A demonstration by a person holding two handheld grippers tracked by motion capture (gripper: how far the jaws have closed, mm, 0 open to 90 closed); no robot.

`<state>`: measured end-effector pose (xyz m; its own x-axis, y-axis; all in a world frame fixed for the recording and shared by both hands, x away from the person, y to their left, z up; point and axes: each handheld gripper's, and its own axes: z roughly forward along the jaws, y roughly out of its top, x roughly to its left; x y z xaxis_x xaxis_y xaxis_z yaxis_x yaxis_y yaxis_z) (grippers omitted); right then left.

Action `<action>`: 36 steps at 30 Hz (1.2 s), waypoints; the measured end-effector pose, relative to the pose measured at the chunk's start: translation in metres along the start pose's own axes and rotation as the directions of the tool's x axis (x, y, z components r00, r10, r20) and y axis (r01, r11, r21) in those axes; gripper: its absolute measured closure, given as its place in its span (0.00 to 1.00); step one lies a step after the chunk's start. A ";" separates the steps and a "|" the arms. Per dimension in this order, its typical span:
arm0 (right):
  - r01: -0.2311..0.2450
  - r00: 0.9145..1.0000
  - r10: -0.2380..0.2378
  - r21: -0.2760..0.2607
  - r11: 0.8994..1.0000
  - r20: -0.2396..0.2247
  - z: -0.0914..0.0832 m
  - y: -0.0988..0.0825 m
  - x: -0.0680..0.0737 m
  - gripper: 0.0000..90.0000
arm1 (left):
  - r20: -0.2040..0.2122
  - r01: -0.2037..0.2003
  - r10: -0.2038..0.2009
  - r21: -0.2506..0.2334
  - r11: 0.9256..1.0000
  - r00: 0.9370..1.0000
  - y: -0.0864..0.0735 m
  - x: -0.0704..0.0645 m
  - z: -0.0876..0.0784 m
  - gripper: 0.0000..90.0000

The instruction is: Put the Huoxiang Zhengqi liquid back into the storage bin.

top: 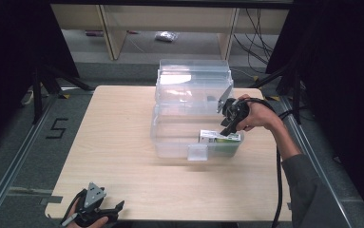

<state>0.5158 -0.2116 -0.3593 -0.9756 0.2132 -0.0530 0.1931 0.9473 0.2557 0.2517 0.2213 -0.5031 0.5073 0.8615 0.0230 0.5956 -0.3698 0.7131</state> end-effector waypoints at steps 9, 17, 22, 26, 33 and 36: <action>-0.036 0.999 0.036 -0.043 0.998 -0.004 -0.006 -0.001 0.004 0.59 | -0.005 -0.002 0.002 0.003 1.000 1.000 0.000 0.000 0.000 0.17; -0.062 0.997 0.066 -0.100 0.993 0.028 -0.007 -0.001 0.009 0.52 | -0.009 0.008 -0.008 -0.016 1.000 1.000 0.000 0.000 0.000 0.17; -0.087 0.995 0.093 -0.123 0.989 0.042 -0.009 -0.001 0.011 0.47 | -0.007 0.000 0.000 0.002 1.000 1.000 0.000 0.000 -0.001 0.17; -0.196 0.971 0.218 -0.197 0.960 0.093 -0.014 0.001 0.018 0.37 | -0.006 -0.005 0.005 0.000 1.000 1.000 0.000 -0.001 0.000 0.17; -0.234 0.957 0.268 -0.253 0.939 0.111 -0.015 0.001 0.028 0.33 | 0.002 -0.005 0.005 -0.001 1.000 1.000 0.000 -0.001 0.000 0.17; -0.249 0.950 0.290 -0.275 0.929 0.117 -0.016 -0.002 0.032 0.31 | -0.004 -0.006 0.006 -0.002 1.000 1.000 0.000 -0.001 0.000 0.17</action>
<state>0.4828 -0.2102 -0.3459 -0.8586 0.5049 -0.0889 0.3939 0.7607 0.5160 0.2512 0.2203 -0.5033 0.5083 0.8606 0.0304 0.5914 -0.3746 0.7141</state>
